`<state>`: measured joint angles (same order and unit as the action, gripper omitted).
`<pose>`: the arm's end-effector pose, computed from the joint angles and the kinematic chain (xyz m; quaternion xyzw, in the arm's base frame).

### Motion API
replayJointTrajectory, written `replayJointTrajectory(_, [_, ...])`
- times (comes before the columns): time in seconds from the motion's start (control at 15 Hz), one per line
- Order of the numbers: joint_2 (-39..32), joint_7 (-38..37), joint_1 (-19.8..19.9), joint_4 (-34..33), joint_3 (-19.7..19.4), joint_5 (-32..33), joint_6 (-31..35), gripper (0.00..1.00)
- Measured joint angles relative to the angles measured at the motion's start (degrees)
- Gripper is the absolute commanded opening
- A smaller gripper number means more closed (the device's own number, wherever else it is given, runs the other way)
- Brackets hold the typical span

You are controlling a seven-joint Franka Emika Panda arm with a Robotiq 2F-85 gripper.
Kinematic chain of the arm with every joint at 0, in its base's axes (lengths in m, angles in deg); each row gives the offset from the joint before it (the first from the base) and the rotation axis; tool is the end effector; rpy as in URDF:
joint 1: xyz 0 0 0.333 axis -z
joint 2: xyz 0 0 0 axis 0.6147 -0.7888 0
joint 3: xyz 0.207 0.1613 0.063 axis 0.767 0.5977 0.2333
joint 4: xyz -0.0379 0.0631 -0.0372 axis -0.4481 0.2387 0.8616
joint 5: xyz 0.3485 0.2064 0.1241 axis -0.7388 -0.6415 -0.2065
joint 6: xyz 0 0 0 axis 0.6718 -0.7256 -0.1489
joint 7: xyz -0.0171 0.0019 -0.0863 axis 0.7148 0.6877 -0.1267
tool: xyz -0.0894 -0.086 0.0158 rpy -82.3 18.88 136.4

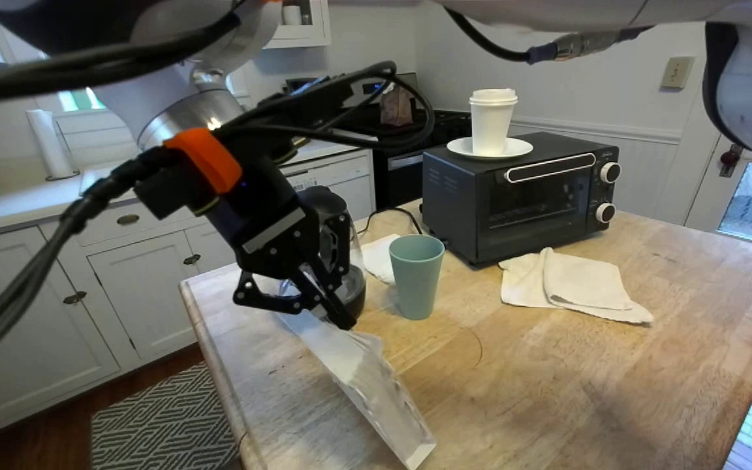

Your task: Set the paper towel holder upright on the countertop

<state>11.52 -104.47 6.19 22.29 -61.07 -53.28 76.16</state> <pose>0.5901 0.3748 0.2975 0.9533 -0.0783 -0.2397 0.1661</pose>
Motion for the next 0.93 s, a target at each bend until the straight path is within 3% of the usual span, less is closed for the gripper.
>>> replayJointTrajectory(0.27, [-0.3, 2.9, 4.9, 0.0, 3.5, -4.1, 3.4, 0.01])
replayJointTrajectory(0.33, [-0.4, 4.3, 5.7, 0.1, 3.9, -4.4, 3.9, 0.28])
replayJointTrajectory(0.47, [-0.5, 7.3, 6.7, 0.6, 4.5, -4.7, 4.0, 0.35])
replayJointTrajectory(0.93, [-1.1, 13.5, 6.9, 0.7, 4.9, -4.8, -4.3, 0.84])
